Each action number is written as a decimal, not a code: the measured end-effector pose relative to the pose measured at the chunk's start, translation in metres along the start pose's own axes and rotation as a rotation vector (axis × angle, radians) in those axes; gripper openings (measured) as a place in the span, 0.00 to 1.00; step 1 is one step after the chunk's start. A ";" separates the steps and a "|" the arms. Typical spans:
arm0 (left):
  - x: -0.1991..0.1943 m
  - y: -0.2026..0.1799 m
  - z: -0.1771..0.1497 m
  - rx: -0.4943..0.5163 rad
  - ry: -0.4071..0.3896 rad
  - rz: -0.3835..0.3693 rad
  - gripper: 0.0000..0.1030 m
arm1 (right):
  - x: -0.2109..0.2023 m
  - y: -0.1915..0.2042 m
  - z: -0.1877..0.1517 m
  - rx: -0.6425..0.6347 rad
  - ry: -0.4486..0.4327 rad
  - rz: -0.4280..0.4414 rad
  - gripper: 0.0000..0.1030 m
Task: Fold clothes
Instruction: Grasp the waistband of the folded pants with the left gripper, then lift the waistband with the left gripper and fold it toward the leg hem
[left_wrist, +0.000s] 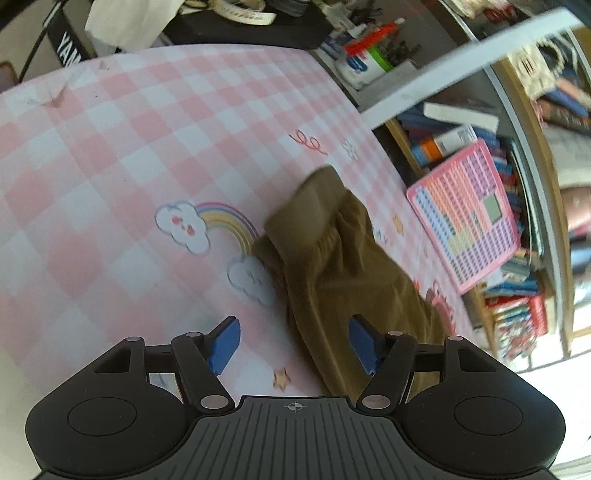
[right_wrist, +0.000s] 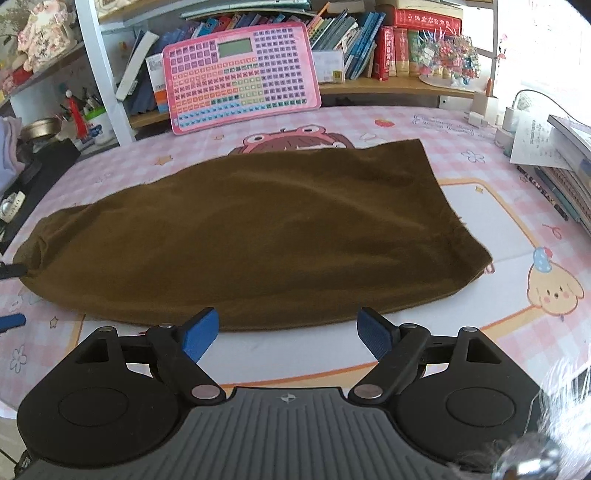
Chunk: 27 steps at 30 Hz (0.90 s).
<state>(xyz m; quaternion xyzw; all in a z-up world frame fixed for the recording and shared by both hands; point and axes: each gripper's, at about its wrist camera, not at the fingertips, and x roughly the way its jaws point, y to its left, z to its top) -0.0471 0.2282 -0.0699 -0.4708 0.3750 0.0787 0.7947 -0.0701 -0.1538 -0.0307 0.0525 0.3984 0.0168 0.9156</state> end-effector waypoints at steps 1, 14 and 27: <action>0.003 0.004 0.005 -0.023 0.006 -0.012 0.62 | 0.001 0.004 -0.001 -0.004 0.005 -0.006 0.79; 0.037 0.008 0.022 -0.164 -0.010 -0.107 0.60 | 0.058 0.075 0.029 -0.102 0.007 -0.038 0.76; 0.042 0.016 0.022 -0.152 -0.008 -0.107 0.30 | 0.098 0.110 0.056 -0.201 0.015 -0.027 0.76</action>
